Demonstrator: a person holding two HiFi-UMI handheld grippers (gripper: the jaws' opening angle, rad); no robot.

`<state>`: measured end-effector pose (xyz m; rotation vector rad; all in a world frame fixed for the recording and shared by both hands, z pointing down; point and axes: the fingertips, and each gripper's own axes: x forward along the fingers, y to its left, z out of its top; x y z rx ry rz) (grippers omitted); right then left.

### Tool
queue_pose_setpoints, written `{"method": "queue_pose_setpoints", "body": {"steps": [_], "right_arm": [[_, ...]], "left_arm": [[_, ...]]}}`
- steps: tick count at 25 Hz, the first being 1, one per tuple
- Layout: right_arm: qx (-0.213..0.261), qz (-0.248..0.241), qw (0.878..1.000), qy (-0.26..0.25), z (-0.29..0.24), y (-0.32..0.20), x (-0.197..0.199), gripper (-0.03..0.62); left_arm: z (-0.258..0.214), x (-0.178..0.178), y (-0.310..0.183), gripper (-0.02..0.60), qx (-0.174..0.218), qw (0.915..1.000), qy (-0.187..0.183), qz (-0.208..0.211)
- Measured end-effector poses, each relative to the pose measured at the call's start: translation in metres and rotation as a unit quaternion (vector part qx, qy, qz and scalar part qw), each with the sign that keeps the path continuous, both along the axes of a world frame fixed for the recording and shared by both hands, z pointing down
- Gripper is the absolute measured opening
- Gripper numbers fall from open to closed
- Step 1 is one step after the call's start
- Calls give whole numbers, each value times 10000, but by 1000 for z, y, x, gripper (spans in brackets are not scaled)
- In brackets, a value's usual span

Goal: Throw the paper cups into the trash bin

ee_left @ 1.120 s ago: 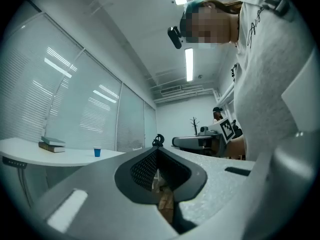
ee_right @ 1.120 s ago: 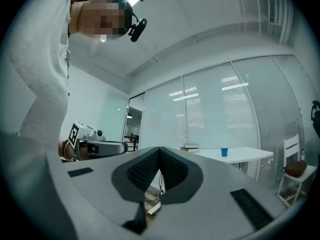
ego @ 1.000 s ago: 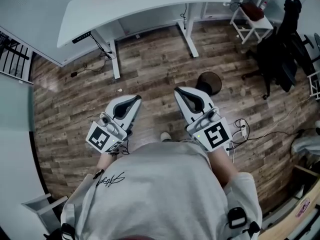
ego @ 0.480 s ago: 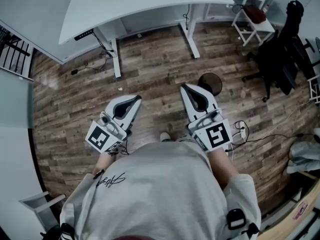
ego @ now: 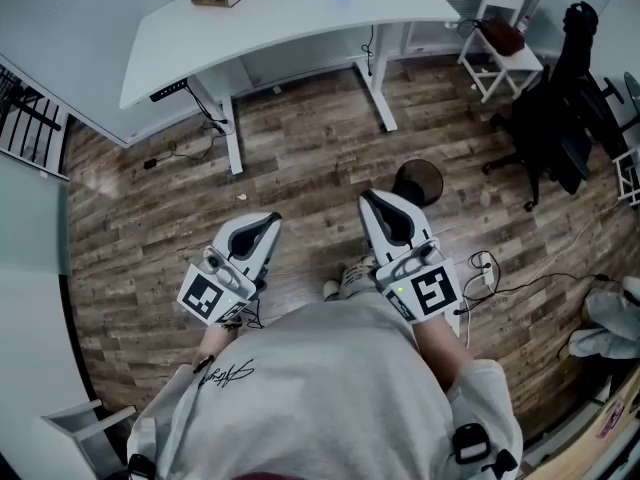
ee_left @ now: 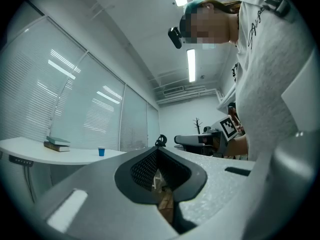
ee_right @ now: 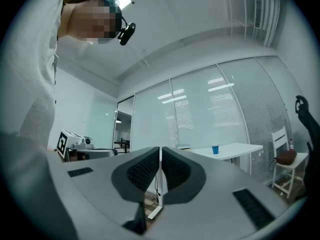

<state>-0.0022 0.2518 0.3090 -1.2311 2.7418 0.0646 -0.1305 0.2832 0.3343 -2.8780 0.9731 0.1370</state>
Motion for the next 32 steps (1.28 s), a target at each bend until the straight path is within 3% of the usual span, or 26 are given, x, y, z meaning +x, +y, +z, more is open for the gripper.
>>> {"method": "queue_pose_setpoints", "body": {"steps": [5,14,32], "right_arm": [[57,102,9999,44,-1,-3,1,6],[-51,-219,9997,81,6,-22,-13,6],[123,-571,9979,270,5,-110,-22,6]], "left_arm": [[3,-8,-3,-6,-58,9996,8,-263],[3,-10,-14,-6,-26,9994,-31,-342],[-5,-18,-98,-6,7,9986,-15,-523]]}}
